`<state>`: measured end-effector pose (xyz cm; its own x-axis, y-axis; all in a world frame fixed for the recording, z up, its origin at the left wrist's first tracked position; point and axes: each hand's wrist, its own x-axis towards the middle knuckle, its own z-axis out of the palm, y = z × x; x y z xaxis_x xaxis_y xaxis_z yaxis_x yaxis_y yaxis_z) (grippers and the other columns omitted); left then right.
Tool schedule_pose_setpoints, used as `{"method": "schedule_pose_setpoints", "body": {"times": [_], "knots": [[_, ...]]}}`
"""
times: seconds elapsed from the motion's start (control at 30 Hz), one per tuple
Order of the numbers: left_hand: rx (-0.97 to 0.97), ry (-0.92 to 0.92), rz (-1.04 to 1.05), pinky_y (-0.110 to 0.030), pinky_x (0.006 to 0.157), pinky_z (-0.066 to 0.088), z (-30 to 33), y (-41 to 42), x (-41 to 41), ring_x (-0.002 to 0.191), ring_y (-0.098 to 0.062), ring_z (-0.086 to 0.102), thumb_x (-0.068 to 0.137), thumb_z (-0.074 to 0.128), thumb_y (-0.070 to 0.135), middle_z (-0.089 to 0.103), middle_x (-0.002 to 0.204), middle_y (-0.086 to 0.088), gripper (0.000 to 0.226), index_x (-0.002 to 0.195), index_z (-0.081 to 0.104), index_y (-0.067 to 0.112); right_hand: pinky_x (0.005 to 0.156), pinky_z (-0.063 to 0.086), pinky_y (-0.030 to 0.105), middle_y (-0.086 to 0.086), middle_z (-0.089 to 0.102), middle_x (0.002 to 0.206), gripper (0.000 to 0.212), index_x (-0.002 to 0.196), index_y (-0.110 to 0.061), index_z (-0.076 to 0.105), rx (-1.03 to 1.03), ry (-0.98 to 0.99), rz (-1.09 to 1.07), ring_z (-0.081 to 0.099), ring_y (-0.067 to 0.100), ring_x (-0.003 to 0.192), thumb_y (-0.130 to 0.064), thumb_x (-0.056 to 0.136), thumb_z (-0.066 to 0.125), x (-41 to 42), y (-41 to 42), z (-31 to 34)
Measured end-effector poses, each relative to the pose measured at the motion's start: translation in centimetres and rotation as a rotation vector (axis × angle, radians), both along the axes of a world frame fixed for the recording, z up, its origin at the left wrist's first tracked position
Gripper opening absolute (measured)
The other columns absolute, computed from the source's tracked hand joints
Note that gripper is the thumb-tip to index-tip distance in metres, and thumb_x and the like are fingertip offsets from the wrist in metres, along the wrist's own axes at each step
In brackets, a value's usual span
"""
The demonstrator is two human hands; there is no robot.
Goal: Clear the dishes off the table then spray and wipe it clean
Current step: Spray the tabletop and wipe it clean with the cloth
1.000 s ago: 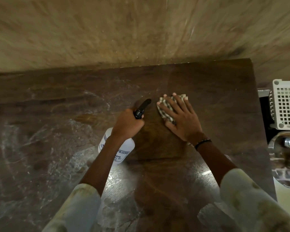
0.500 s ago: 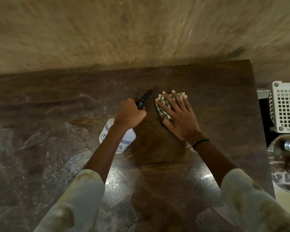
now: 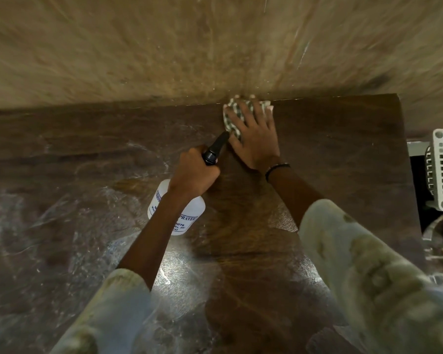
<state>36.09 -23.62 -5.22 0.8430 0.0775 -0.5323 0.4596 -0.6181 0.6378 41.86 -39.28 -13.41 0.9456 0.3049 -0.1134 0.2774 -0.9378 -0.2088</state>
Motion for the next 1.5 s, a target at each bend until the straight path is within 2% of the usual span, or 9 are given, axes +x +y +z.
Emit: {"method": "schedule_pose_setpoints", "body": {"times": [0.1, 0.2, 0.3, 0.47, 0.6, 0.77, 0.97, 1.13, 1.5], "knots": [[0.003, -0.006, -0.024, -0.042, 0.068, 0.050, 0.2, 0.5, 0.0, 0.074, -0.033, 0.062, 0.077, 0.059, 0.008, 0.067, 0.083, -0.016, 0.014, 0.089, 0.065, 0.008, 0.121, 0.013, 0.052, 0.005, 0.025, 0.161, 0.056, 0.149, -0.025, 0.038, -0.026, -0.056, 0.185, 0.015, 0.032, 0.150, -0.045, 0.096, 0.033, -3.0, 0.2, -0.4], [0.012, -0.004, -0.021, -0.039, 0.066, 0.051, 0.4, 1.2, -0.2, 0.076, -0.033, 0.063, 0.078, 0.059, 0.005, 0.067, 0.084, -0.018, 0.013, 0.090, 0.065, 0.006, 0.121, 0.014, 0.049, 0.004, 0.020, 0.162, 0.062, 0.153, -0.029, 0.028, -0.060, -0.070, 0.302, 0.012, 0.029, 0.150, -0.047, 0.094, 0.036, -5.3, -4.0, -0.3], [0.010, 0.016, -0.011, -0.035, 0.067, 0.050, 0.3, 2.1, -0.4, 0.079, -0.031, 0.064, 0.080, 0.060, 0.004, 0.067, 0.087, -0.016, 0.016, 0.095, 0.065, 0.007, 0.121, 0.013, 0.047, 0.002, 0.019, 0.163, 0.063, 0.154, -0.032, 0.025, -0.059, -0.069, 0.165, 0.012, 0.028, 0.151, -0.047, 0.094, 0.038, -4.1, -6.6, -0.2], [0.039, 0.007, 0.014, -0.030, 0.064, 0.047, 0.0, 3.9, -0.8, 0.079, -0.028, 0.063, 0.080, 0.061, 0.004, 0.067, 0.089, -0.014, 0.017, 0.097, 0.065, 0.007, 0.118, 0.012, 0.052, 0.005, 0.023, 0.161, 0.064, 0.152, -0.030, 0.030, -0.003, -0.022, -0.082, 0.014, 0.032, 0.150, -0.050, 0.091, 0.028, 0.3, -1.0, 0.1], [0.055, 0.012, 0.035, -0.029, 0.061, 0.046, -0.1, 4.9, -1.1, 0.078, -0.030, 0.063, 0.079, 0.061, 0.002, 0.067, 0.088, -0.015, 0.018, 0.095, 0.067, 0.006, 0.118, 0.017, 0.055, 0.007, 0.031, 0.158, 0.060, 0.149, -0.027, 0.038, 0.037, -0.052, 0.049, 0.020, 0.034, 0.148, -0.047, 0.093, 0.032, -0.1, 3.9, -0.2], [0.046, 0.034, 0.060, -0.032, 0.065, 0.049, 0.3, 5.9, -1.2, 0.078, -0.027, 0.063, 0.080, 0.060, 0.004, 0.068, 0.088, -0.014, 0.017, 0.095, 0.067, 0.009, 0.122, 0.009, 0.047, 0.002, 0.020, 0.162, 0.061, 0.153, -0.031, 0.026, -0.043, -0.080, 0.306, 0.012, 0.029, 0.151, -0.045, 0.095, 0.033, -4.6, 0.3, -0.1], [0.034, 0.058, 0.079, -0.024, 0.054, 0.042, 0.2, 7.0, -0.7, 0.065, -0.016, 0.057, 0.084, 0.060, 0.009, 0.064, 0.084, -0.010, 0.018, 0.102, 0.066, 0.009, 0.121, 0.009, 0.044, 0.003, 0.021, 0.162, 0.059, 0.153, -0.031, 0.027, -0.034, -0.100, 0.129, 0.012, 0.028, 0.150, -0.046, 0.096, 0.032, -2.5, -1.0, -0.1], [0.095, 0.037, 0.119, -0.020, 0.044, 0.035, 0.3, 8.0, -0.5, 0.053, -0.012, 0.050, 0.085, 0.058, 0.008, 0.052, 0.063, 0.001, 0.012, 0.096, 0.062, 0.012, 0.120, 0.011, 0.047, 0.002, 0.021, 0.162, 0.058, 0.153, -0.033, 0.026, -0.031, -0.093, 0.091, 0.012, 0.028, 0.151, -0.046, 0.097, 0.031, -0.8, 0.3, -0.5], [0.082, 0.001, 0.176, -0.025, 0.050, 0.041, 0.6, 9.6, -0.6, 0.054, -0.017, 0.051, 0.086, 0.060, 0.010, 0.051, 0.061, 0.000, 0.005, 0.091, 0.062, 0.009, 0.119, 0.010, 0.052, 0.005, 0.025, 0.161, 0.060, 0.152, -0.029, 0.031, 0.023, -0.066, 0.153, 0.014, 0.033, 0.150, -0.048, 0.095, 0.028, 1.9, 7.7, -0.4]]}}
